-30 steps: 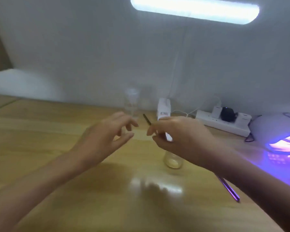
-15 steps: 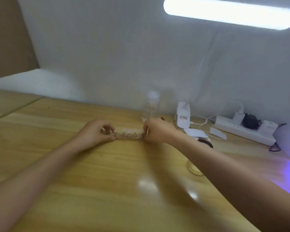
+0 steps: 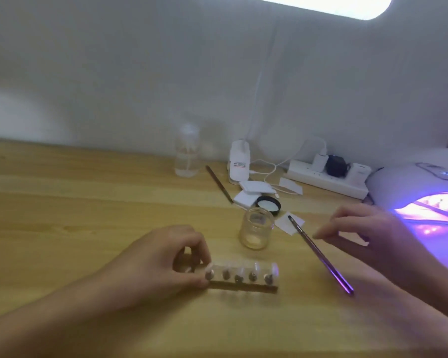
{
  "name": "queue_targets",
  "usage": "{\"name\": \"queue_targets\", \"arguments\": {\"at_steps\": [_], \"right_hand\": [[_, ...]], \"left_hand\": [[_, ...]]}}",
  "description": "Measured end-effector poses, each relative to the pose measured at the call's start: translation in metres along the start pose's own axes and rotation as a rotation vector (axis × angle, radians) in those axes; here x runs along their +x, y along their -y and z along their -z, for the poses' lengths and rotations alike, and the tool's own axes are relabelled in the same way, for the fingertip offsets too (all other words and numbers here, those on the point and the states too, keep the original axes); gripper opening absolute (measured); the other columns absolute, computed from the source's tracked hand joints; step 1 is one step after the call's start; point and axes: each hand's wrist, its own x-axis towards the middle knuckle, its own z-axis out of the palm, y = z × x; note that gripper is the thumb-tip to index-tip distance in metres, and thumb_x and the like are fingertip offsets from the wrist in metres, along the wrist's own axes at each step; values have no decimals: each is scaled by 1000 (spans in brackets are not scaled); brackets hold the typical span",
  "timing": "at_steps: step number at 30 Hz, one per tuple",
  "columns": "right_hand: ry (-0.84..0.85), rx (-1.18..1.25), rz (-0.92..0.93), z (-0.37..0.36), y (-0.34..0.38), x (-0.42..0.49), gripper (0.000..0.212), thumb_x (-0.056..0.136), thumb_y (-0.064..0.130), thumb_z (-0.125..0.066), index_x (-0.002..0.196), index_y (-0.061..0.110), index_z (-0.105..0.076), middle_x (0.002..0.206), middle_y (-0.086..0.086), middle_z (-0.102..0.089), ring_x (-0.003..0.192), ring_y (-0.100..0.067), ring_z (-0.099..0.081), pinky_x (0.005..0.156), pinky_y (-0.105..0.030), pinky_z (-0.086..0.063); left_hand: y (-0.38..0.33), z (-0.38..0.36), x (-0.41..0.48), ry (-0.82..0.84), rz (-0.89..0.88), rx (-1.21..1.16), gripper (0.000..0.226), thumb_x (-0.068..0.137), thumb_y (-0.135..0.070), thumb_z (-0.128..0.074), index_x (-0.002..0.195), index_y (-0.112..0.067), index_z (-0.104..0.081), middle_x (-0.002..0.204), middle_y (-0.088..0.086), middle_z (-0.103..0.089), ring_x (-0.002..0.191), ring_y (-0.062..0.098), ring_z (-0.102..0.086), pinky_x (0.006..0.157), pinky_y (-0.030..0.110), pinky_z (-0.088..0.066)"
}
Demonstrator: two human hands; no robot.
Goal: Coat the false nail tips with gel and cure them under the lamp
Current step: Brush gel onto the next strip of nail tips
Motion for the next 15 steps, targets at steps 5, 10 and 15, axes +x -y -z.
{"name": "queue_targets", "arguments": {"at_steps": [5, 10, 15], "right_hand": [[-9, 79, 10, -17, -36, -23, 25, 69, -8, -83, 78, 14, -78, 75, 7, -63, 73, 6, -51, 66, 0, -33], [-16, 92, 80, -34, -45, -26, 34, 67, -14, -82, 85, 15, -76, 85, 6, -63, 75, 7, -48, 65, -4, -35], [-3, -265, 529, -28, -50, -20, 25, 98, 10, -50, 86, 14, -71, 85, -1, -65, 65, -18, -56, 49, -28, -47]], "left_hand": [[-16, -24, 20, 23, -53, -4, 19, 76, -33, -81, 88, -33, -66, 86, -16, -58, 83, 6, -55, 72, 19, -44], [-17, -23, 21, 55, 38, -186, 27, 73, -23, -86, 90, -36, -69, 90, -18, -63, 75, 2, -56, 68, 13, -44], [-16, -23, 23, 85, 65, -270, 12, 77, -23, -82, 84, -30, -76, 93, -9, -69, 77, 15, -60, 70, 19, -47]]}}
